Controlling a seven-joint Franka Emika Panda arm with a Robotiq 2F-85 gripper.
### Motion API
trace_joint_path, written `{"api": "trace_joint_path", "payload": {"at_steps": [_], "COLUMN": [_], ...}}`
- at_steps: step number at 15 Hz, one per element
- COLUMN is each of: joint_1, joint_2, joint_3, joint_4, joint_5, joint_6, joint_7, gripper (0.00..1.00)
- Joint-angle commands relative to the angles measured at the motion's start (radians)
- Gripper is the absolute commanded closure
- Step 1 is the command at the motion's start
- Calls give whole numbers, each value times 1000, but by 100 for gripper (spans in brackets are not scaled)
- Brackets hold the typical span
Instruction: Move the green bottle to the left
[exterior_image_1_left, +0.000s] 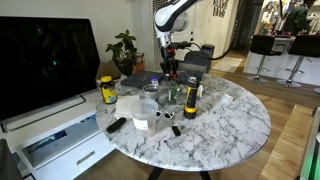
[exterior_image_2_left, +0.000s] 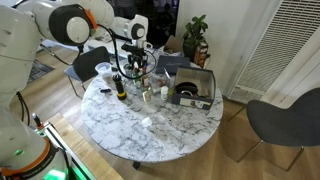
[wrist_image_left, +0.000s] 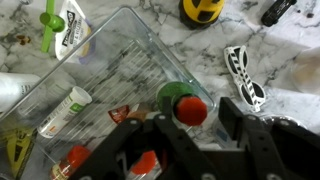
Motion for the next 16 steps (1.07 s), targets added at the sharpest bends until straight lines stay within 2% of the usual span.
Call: {"api": "trace_joint_path", "payload": {"at_steps": [1, 3, 8, 12, 14, 16], "joint_1": [10, 2, -26, -24, -26, -32], "joint_2": [-26, -74, -214, -370, -451, -530], "joint_3": [-7, -11, -30, -46, -48, -48], "joint_4": [-12, -50, -165, -322, -417, -511], "joint_5": [4, 31, 105, 123, 94, 36], "joint_6": [-14, -24, 47, 103, 146, 221], "joint_7": [51, 109, 249, 300, 268, 176], "gripper": [14, 0, 0, 0, 0, 0]}}
